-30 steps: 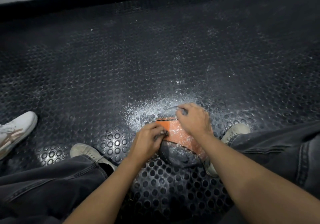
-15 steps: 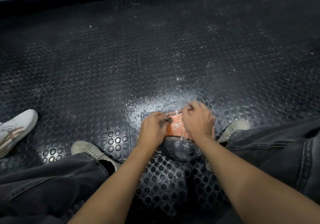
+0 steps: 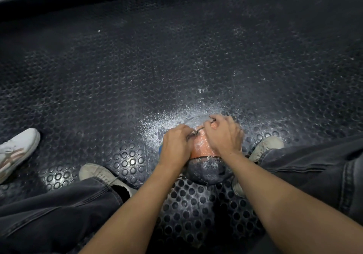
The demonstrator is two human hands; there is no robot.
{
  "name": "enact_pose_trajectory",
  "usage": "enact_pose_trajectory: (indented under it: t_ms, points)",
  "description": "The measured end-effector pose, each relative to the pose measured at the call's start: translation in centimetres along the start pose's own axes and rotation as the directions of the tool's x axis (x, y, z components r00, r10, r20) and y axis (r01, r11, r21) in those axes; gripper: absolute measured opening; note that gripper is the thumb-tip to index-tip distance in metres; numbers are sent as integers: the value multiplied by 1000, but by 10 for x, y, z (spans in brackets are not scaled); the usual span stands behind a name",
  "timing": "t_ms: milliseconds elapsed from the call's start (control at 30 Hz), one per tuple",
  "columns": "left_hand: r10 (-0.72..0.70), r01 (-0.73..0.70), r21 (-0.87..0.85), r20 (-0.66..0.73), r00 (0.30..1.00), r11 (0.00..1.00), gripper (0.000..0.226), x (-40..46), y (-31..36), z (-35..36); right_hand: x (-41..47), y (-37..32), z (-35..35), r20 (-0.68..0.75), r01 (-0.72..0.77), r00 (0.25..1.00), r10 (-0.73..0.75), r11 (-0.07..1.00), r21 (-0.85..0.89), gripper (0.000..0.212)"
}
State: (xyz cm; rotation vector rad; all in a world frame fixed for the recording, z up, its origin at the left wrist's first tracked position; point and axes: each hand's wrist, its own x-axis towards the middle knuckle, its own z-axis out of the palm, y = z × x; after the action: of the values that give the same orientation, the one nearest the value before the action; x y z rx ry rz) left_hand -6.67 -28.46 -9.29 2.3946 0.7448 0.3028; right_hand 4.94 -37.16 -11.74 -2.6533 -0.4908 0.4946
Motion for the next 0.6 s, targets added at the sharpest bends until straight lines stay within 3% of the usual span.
enact_pose_trajectory:
  t_ms: [167,333,467,600]
  points:
    - [31,-30,24,-35,999,999,18,-45,-27,1,11,-6,3,-36,-74,997,74,997,18,35]
    - [-19,21,37,-54,998,999,10,-1,-3,-6,7,-18,3,-16,-27,1000,26,999,-24,38]
    - [-39,38,-11,-80,996,999,11,-26,-18,-3,10,-20,3,-2,-35,999,35,999,19,32]
    - [-65,65,-11,-29,997,998,12,-31,-23,-5,15,-22,5,69,47,996,-49,998,31,35]
